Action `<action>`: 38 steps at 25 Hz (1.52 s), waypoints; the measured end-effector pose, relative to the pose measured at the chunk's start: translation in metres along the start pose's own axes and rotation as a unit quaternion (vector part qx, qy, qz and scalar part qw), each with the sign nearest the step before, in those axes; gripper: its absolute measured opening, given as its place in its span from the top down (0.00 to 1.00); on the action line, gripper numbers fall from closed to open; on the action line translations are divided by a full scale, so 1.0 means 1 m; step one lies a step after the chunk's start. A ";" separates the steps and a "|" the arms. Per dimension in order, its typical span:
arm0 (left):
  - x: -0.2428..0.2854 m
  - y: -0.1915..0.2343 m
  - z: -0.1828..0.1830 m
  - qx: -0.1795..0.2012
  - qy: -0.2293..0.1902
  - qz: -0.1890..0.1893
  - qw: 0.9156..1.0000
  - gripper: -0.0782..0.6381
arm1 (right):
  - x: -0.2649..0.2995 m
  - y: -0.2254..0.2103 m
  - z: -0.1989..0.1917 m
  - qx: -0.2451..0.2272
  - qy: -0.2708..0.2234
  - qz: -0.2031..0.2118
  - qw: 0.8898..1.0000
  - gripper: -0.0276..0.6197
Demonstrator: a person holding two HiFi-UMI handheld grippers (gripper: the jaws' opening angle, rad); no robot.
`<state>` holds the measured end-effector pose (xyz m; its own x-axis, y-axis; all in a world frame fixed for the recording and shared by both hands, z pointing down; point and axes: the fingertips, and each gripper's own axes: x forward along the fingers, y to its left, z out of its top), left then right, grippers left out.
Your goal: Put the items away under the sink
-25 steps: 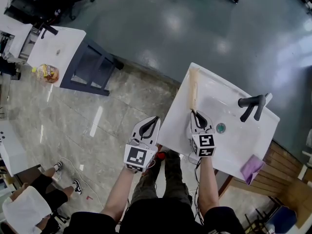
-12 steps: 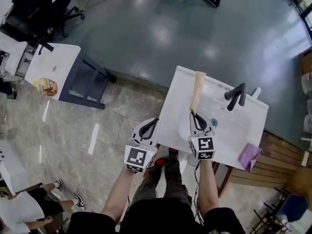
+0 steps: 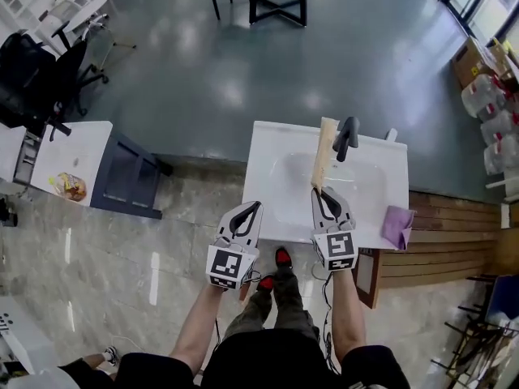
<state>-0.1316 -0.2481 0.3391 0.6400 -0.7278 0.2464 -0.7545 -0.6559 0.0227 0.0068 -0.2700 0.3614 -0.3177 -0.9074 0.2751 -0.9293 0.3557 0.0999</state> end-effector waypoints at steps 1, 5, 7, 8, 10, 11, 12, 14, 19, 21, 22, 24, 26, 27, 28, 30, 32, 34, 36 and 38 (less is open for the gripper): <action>-0.003 -0.006 0.004 0.001 -0.002 -0.007 1.000 0.88 | -0.009 0.000 0.004 -0.002 -0.003 -0.007 1.000 0.90; -0.006 -0.030 0.020 0.014 -0.021 -0.042 0.999 0.88 | -0.051 -0.011 0.019 -0.010 -0.014 -0.050 0.999 0.90; -0.007 -0.044 0.025 0.020 -0.030 -0.056 0.998 0.88 | -0.075 -0.016 0.022 -0.013 -0.016 -0.070 0.997 0.90; -0.009 -0.051 0.028 0.022 -0.033 -0.065 0.997 0.88 | -0.087 -0.017 0.023 -0.014 -0.017 -0.079 0.997 0.90; -0.012 -0.066 0.032 0.025 -0.039 -0.083 0.995 0.88 | -0.110 -0.019 0.025 -0.017 -0.018 -0.098 0.995 0.90; -0.013 -0.073 0.034 0.027 -0.042 -0.092 0.995 0.88 | -0.121 -0.021 0.025 -0.017 -0.019 -0.108 0.994 0.90; -0.015 -0.080 0.035 0.029 -0.045 -0.101 0.993 0.88 | -0.131 -0.022 0.025 -0.017 -0.019 -0.119 0.993 0.90; -0.017 -0.095 0.037 0.032 -0.048 -0.120 0.991 0.88 | -0.152 -0.026 0.022 -0.017 -0.017 -0.139 0.990 0.90; -0.025 -0.125 0.033 0.032 -0.050 -0.152 0.987 0.88 | -0.194 -0.028 0.006 -0.013 -0.008 -0.173 0.985 0.90; -0.028 -0.135 0.030 0.034 -0.049 -0.162 0.985 0.88 | -0.206 -0.026 -0.002 -0.011 -0.003 -0.182 0.983 0.90; -0.029 -0.139 0.029 0.034 -0.049 -0.167 0.984 0.88 | -0.211 -0.025 -0.006 -0.009 -0.001 -0.186 0.983 0.90; -0.031 -0.148 0.027 0.034 -0.047 -0.174 0.983 0.88 | -0.223 -0.023 -0.014 -0.004 0.004 -0.194 0.981 0.90; -0.034 -0.158 0.022 0.034 -0.043 -0.180 0.982 0.88 | -0.234 -0.022 -0.020 0.000 0.004 -0.198 0.980 0.90; -0.035 -0.164 0.020 0.033 -0.041 -0.182 0.982 0.88 | -0.238 -0.022 -0.022 0.002 0.004 -0.199 0.980 0.90; -0.035 -0.169 0.018 0.033 -0.039 -0.183 0.982 0.88 | -0.243 -0.022 -0.026 0.003 0.005 -0.199 0.980 0.90; -0.036 -0.178 0.012 0.034 -0.034 -0.183 0.982 0.88 | -0.250 -0.022 -0.036 0.006 0.010 -0.194 0.981 0.90; -0.036 -0.187 0.005 0.036 -0.027 -0.178 0.983 0.88 | -0.257 -0.020 -0.047 0.008 0.016 -0.185 0.983 0.90; -0.041 -0.194 -0.003 0.031 -0.022 -0.170 0.985 0.88 | -0.263 -0.017 -0.056 0.009 0.018 -0.174 0.985 0.90; -0.046 -0.198 -0.011 0.026 -0.020 -0.159 0.987 0.88 | -0.269 -0.012 -0.066 0.011 0.019 -0.164 0.986 0.90; -0.050 -0.204 -0.023 0.025 -0.014 -0.150 0.988 0.88 | -0.274 -0.007 -0.077 0.014 0.019 -0.154 0.988 0.90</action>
<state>-0.0130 -0.0728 0.3441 0.8381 -0.5042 0.2083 -0.5229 -0.8513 0.0431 0.1146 -0.0065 0.3585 -0.0133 -0.9623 0.2717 -0.9858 0.0580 0.1574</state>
